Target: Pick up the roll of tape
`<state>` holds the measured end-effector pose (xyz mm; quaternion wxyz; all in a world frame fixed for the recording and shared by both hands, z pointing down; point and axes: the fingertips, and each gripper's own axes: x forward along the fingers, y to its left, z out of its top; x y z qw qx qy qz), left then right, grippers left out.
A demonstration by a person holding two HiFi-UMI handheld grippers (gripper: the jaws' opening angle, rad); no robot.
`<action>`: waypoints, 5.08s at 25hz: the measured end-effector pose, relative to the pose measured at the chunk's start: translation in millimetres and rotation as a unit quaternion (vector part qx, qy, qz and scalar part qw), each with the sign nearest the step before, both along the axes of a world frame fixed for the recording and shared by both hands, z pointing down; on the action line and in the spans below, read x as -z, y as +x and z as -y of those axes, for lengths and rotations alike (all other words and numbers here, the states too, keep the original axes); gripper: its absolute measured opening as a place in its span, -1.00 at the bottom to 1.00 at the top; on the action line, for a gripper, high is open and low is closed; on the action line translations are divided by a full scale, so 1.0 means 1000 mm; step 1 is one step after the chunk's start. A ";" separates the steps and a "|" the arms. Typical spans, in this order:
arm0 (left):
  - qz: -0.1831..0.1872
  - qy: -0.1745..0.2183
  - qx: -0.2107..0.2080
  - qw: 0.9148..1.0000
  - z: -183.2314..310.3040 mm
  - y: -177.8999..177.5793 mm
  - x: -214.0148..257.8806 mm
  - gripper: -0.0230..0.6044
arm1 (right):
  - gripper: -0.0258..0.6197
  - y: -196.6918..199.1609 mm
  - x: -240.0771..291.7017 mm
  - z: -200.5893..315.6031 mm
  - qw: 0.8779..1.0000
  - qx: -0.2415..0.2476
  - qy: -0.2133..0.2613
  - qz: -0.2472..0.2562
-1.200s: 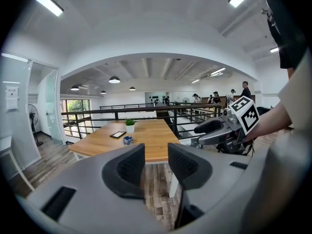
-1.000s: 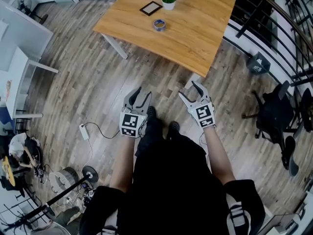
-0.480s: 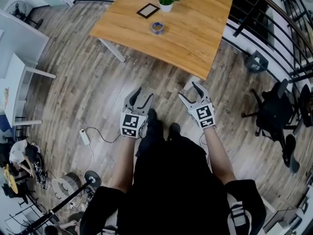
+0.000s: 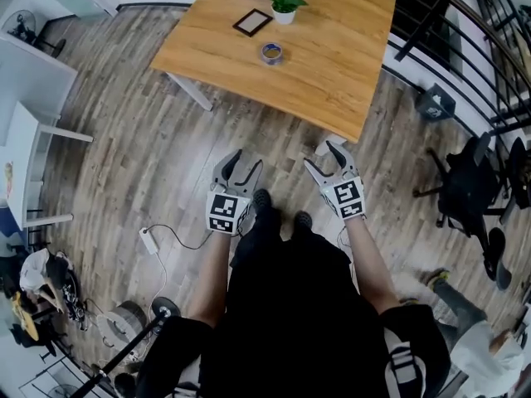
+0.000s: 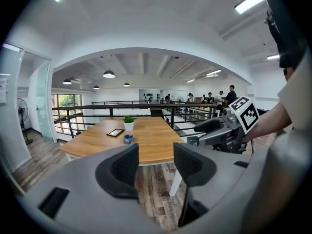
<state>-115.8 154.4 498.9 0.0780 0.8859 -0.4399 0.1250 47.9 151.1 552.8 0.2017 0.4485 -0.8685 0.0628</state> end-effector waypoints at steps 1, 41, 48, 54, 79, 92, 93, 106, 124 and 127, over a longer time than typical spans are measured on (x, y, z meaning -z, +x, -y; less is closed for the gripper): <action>0.000 -0.002 -0.004 1.000 0.004 -0.004 -0.001 -0.22 | 0.09 -0.004 0.000 0.005 1.000 -0.004 -0.001 -0.001; -0.013 -0.010 -0.066 0.998 0.099 -0.097 -0.019 -0.22 | 0.03 -0.097 -0.018 0.080 0.997 -0.073 -0.007 -0.008; -0.007 -0.015 -0.075 0.997 0.119 -0.095 -0.022 -0.22 | 0.03 -0.095 -0.025 0.096 0.997 -0.076 -0.014 -0.009; -0.003 -0.017 -0.075 0.997 0.141 -0.087 -0.024 -0.22 | 0.03 -0.088 -0.024 0.122 0.997 -0.072 -0.016 -0.009; 0.010 -0.057 -0.053 0.997 0.269 -0.026 -0.044 -0.22 | 0.02 -0.032 -0.044 0.267 0.998 -0.049 -0.050 0.001; 0.020 -0.082 -0.024 0.996 0.312 0.009 -0.064 -0.22 | 0.02 -0.011 -0.067 0.328 0.997 -0.001 -0.074 0.001; 0.020 -0.084 -0.020 0.996 0.316 0.010 -0.066 -0.22 | 0.02 -0.012 -0.068 0.334 0.997 0.006 -0.074 0.000; 0.040 -0.100 -0.001 0.994 0.345 0.036 -0.082 -0.22 | 0.02 -0.006 -0.084 0.365 0.994 0.052 -0.096 0.009; 0.059 -0.102 -0.030 0.993 0.374 0.060 -0.089 -0.22 | 0.00 -0.001 -0.096 0.380 0.991 0.066 -0.117 -0.005; 0.066 -0.101 -0.046 0.992 0.379 0.062 -0.091 -0.22 | -0.01 0.001 -0.100 0.383 0.991 0.054 -0.123 -0.006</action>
